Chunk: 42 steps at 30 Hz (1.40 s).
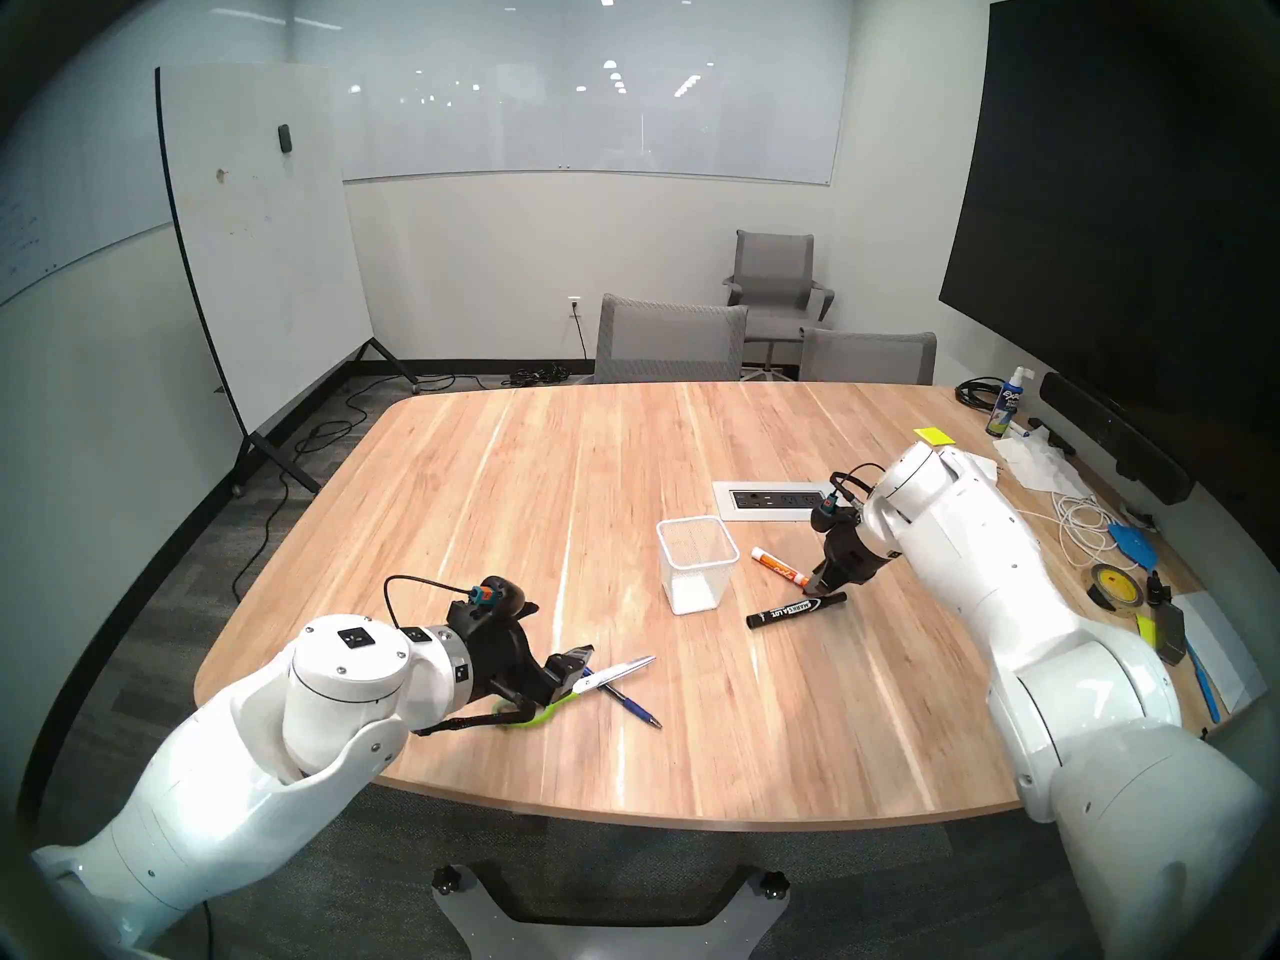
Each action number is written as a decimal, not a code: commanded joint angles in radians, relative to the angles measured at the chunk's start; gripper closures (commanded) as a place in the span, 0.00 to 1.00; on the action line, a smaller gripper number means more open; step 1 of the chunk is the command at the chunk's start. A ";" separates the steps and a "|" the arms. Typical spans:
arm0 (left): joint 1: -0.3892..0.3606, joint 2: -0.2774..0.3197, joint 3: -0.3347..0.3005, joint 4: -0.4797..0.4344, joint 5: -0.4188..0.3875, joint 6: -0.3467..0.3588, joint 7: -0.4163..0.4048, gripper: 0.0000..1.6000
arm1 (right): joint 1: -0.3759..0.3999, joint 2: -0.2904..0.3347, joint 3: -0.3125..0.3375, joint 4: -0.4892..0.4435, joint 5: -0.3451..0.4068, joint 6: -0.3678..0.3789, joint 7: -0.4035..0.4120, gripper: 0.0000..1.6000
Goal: Place the pen, the marker, and the scissors into the pen holder
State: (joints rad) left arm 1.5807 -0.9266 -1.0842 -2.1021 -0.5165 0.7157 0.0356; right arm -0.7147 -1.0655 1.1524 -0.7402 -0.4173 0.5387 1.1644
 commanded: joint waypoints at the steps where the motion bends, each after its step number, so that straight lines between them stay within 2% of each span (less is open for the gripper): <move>1: -0.002 0.001 -0.001 -0.015 0.002 -0.001 0.001 0.00 | 0.028 0.021 0.027 -0.001 0.024 -0.034 0.025 1.00; 7: -0.002 0.001 -0.001 -0.015 0.002 -0.001 0.001 0.00 | 0.038 0.032 0.042 0.010 0.031 -0.055 0.039 1.00; 24: -0.002 0.001 -0.001 -0.015 0.002 -0.001 0.001 0.00 | 0.053 0.086 0.110 -0.003 0.083 -0.177 0.131 1.00; 30: -0.002 0.001 -0.001 -0.015 0.002 -0.001 0.001 0.00 | 0.026 0.116 0.147 -0.050 0.111 -0.249 0.156 1.00; 42: -0.002 0.001 -0.001 -0.015 0.002 -0.001 0.001 0.00 | -0.003 0.174 0.198 -0.147 0.152 -0.308 0.254 1.00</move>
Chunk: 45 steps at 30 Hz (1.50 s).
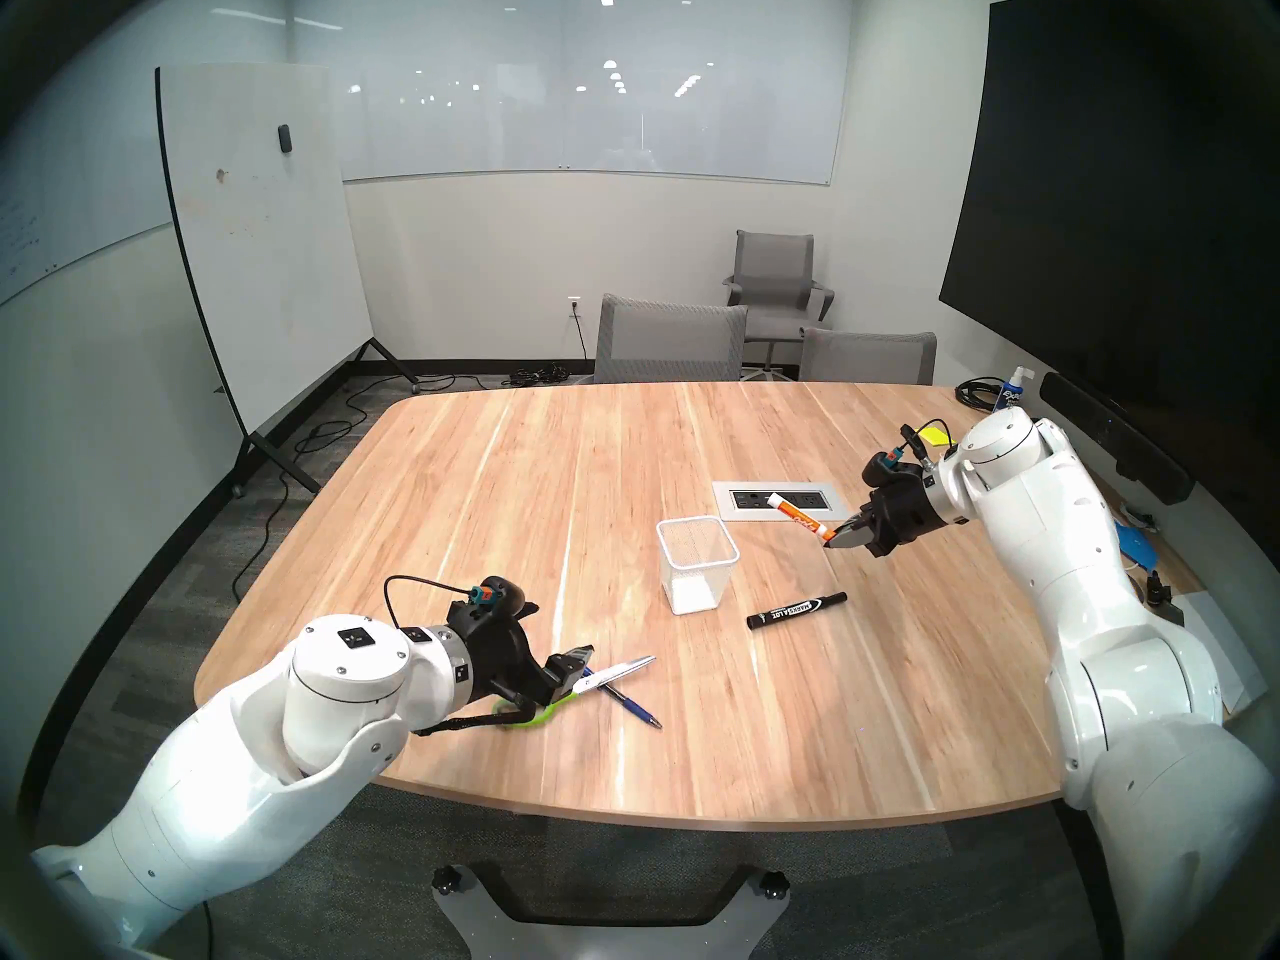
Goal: Place the pen, the marker, and the scissors into the pen holder
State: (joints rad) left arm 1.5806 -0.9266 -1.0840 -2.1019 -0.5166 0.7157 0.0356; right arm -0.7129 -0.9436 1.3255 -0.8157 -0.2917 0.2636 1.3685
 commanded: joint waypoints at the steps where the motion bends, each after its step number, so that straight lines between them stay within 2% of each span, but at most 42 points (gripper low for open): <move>1: -0.002 0.001 -0.001 -0.015 0.002 -0.001 0.001 0.00 | -0.007 0.060 0.024 -0.081 0.025 -0.043 0.060 1.00; 7: -0.002 0.001 -0.001 -0.015 0.002 -0.001 0.001 0.00 | -0.038 0.107 0.041 -0.144 0.034 -0.082 0.115 1.00; 12: -0.002 0.001 -0.001 -0.015 0.002 -0.001 0.001 0.00 | -0.069 0.144 0.067 -0.201 0.063 -0.109 0.115 1.00; 22: -0.002 0.001 -0.001 -0.015 0.002 -0.001 0.001 0.00 | -0.131 0.196 0.073 -0.308 0.137 -0.145 0.115 1.00; 36: -0.002 0.001 -0.001 -0.015 0.002 -0.001 0.001 0.00 | -0.207 0.308 0.030 -0.429 0.276 -0.220 0.115 1.00; 45: -0.002 0.001 -0.001 -0.015 0.002 -0.001 0.001 0.00 | -0.227 0.350 0.006 -0.462 0.325 -0.247 0.115 1.00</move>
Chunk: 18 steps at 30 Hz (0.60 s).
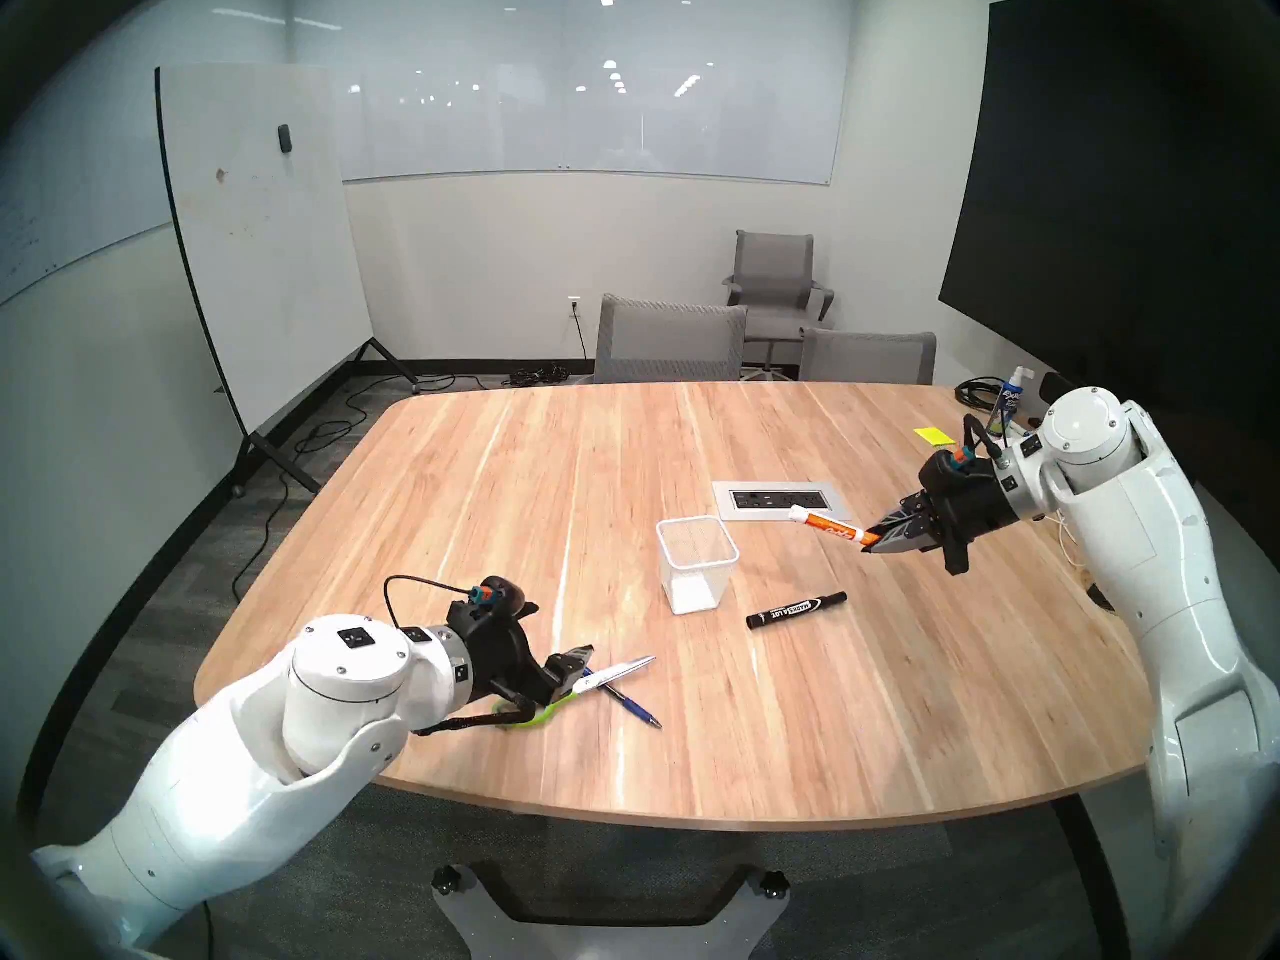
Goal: Place the pen, the marker, and the scissors into the pen holder
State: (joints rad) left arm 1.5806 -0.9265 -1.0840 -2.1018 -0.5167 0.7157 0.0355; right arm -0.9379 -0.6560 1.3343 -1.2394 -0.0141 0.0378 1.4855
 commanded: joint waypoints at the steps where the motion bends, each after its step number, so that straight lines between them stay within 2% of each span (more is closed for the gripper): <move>1: -0.002 0.001 -0.002 -0.015 0.002 -0.001 0.002 0.00 | -0.004 0.065 -0.005 -0.041 0.049 -0.022 -0.002 1.00; 8: -0.004 0.005 0.002 -0.015 0.007 -0.003 0.000 0.00 | -0.015 0.085 -0.017 -0.059 0.069 -0.025 -0.002 1.00; 18: -0.079 0.004 0.062 -0.025 0.075 -0.007 -0.014 0.00 | -0.016 0.089 -0.029 -0.063 0.071 -0.023 -0.002 1.00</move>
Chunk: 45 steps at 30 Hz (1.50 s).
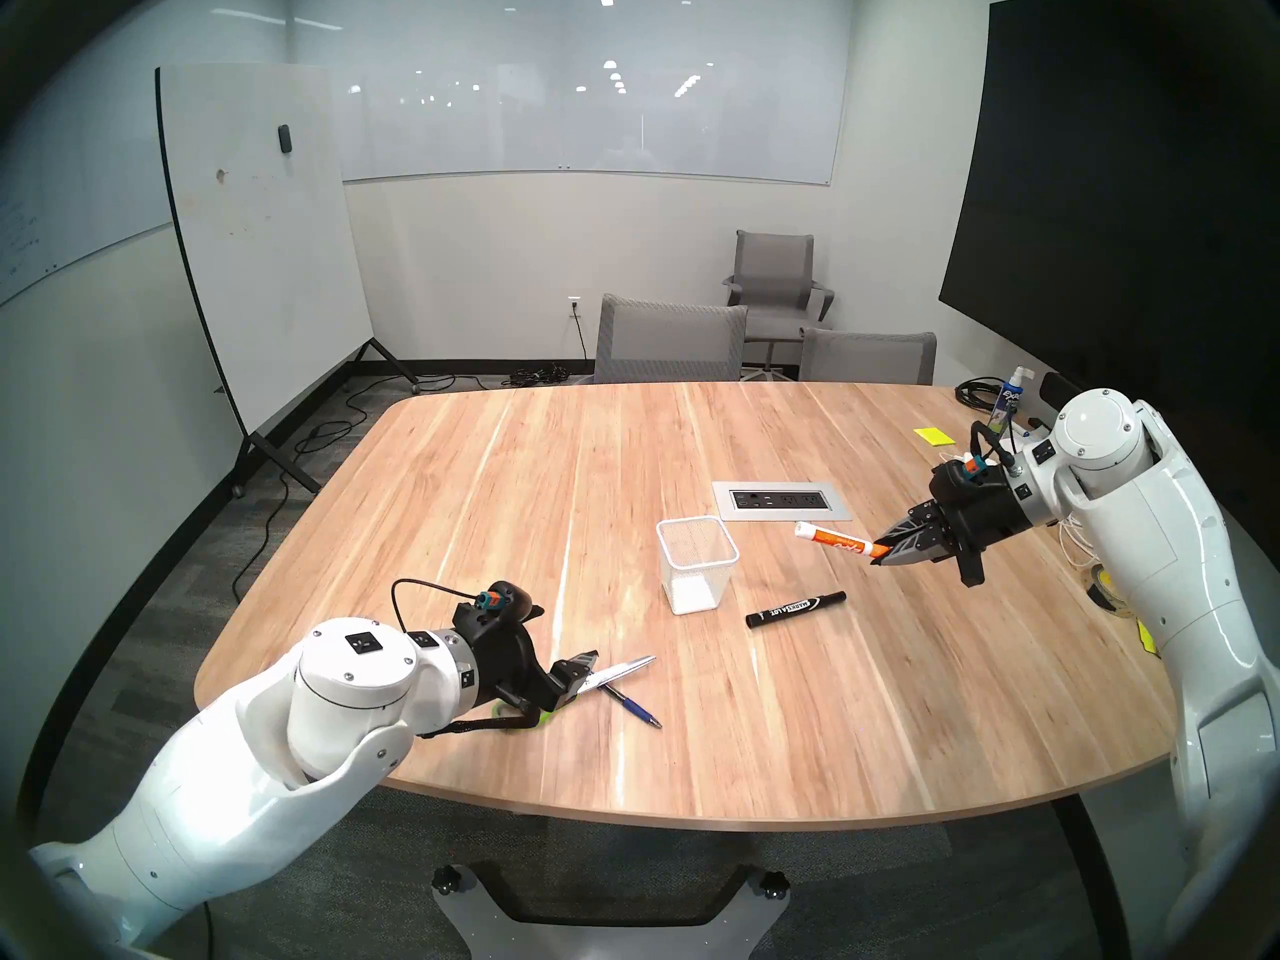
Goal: Place the pen, the marker, and the scissors into the pen holder
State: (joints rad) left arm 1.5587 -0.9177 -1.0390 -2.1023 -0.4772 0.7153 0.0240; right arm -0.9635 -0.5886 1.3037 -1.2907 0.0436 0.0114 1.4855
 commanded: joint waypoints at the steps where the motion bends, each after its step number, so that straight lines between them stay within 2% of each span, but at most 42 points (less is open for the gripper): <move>1: -0.064 -0.007 0.019 -0.026 0.037 -0.004 -0.005 0.00 | 0.009 0.022 0.001 -0.011 0.013 0.003 -0.002 1.00; 15: -0.166 -0.047 0.030 -0.032 0.046 0.023 -0.052 0.00 | -0.025 0.039 -0.016 -0.050 0.022 0.014 -0.002 1.00; 33: -0.259 -0.087 0.076 0.019 0.031 -0.012 -0.161 0.00 | -0.030 0.043 -0.040 -0.073 0.013 0.028 -0.002 1.00; 45: -0.345 -0.124 0.125 0.096 0.014 -0.069 -0.271 0.00 | -0.028 0.049 -0.059 -0.084 0.011 0.028 -0.002 1.00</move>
State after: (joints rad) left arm 1.2836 -1.0055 -0.9179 -2.0141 -0.4595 0.6867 -0.2026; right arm -1.0075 -0.5528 1.2460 -1.3624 0.0515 0.0473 1.4855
